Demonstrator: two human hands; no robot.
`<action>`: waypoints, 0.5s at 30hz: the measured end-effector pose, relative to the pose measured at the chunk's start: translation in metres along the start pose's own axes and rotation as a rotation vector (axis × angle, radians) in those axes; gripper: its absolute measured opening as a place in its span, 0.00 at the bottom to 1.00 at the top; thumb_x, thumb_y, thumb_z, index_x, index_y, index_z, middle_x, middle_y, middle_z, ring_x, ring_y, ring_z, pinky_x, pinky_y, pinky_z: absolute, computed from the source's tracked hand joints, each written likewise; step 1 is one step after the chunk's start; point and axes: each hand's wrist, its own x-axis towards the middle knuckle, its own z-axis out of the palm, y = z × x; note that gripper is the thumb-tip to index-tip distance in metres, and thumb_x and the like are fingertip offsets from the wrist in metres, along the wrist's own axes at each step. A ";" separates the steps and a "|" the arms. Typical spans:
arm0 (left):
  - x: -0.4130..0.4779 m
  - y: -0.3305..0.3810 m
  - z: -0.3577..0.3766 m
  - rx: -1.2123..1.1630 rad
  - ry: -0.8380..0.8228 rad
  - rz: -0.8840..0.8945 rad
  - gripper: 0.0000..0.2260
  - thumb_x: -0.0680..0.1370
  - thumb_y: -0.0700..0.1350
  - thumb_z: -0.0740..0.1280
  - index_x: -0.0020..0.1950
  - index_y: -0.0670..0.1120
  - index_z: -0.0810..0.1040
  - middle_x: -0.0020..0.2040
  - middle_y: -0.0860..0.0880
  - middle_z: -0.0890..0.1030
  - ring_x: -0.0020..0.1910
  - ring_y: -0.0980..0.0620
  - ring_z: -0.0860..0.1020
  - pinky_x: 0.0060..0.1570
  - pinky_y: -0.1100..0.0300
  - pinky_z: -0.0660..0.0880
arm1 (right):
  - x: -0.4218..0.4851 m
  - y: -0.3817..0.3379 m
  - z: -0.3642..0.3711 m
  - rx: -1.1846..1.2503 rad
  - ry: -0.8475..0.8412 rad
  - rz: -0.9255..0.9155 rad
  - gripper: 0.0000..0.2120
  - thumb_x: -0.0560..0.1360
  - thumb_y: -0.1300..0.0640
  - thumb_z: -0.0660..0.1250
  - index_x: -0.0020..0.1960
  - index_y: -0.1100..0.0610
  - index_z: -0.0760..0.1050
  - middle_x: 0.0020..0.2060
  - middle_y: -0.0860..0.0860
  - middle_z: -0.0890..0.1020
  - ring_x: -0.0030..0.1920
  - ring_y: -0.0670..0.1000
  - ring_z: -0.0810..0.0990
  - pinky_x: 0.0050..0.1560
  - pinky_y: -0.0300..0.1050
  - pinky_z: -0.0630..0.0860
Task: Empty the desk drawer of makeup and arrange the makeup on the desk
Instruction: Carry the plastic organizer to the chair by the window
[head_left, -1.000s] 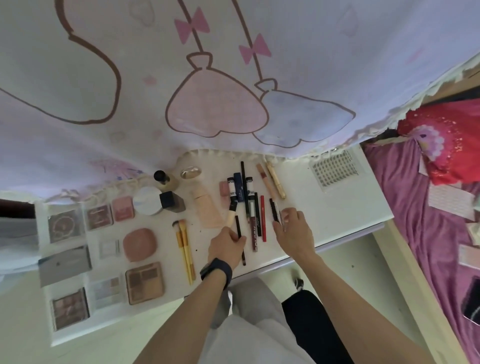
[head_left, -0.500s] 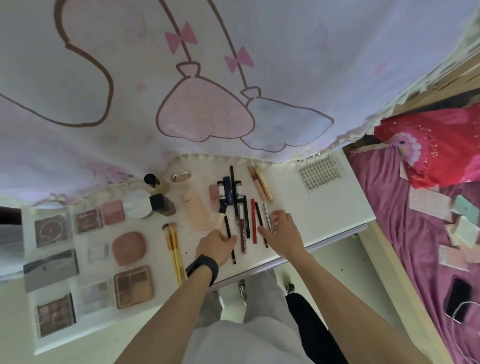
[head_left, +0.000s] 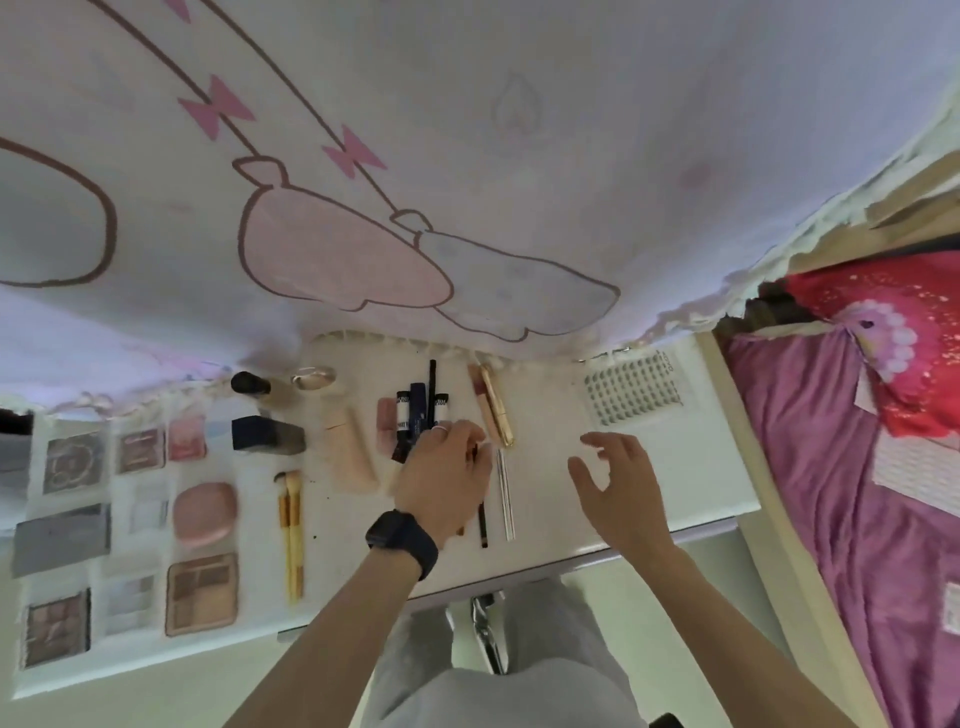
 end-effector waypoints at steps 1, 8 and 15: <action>0.007 0.009 0.011 0.027 0.000 0.052 0.10 0.81 0.52 0.62 0.59 0.51 0.77 0.55 0.52 0.78 0.56 0.51 0.75 0.46 0.55 0.78 | 0.009 0.007 -0.006 -0.042 0.053 -0.026 0.15 0.77 0.54 0.72 0.62 0.54 0.77 0.59 0.50 0.77 0.59 0.53 0.76 0.57 0.44 0.72; 0.052 0.059 0.095 0.126 -0.083 0.386 0.25 0.79 0.56 0.65 0.73 0.48 0.68 0.75 0.46 0.67 0.75 0.47 0.61 0.69 0.52 0.69 | 0.067 0.070 -0.036 -0.157 0.246 0.028 0.28 0.77 0.46 0.70 0.72 0.55 0.69 0.74 0.54 0.67 0.73 0.58 0.63 0.69 0.51 0.64; 0.085 0.067 0.131 0.211 0.020 0.487 0.32 0.73 0.61 0.71 0.72 0.48 0.69 0.77 0.40 0.63 0.76 0.39 0.61 0.73 0.47 0.65 | 0.080 0.107 -0.024 -0.231 0.268 0.051 0.36 0.77 0.31 0.58 0.79 0.49 0.61 0.77 0.49 0.65 0.76 0.52 0.59 0.73 0.48 0.54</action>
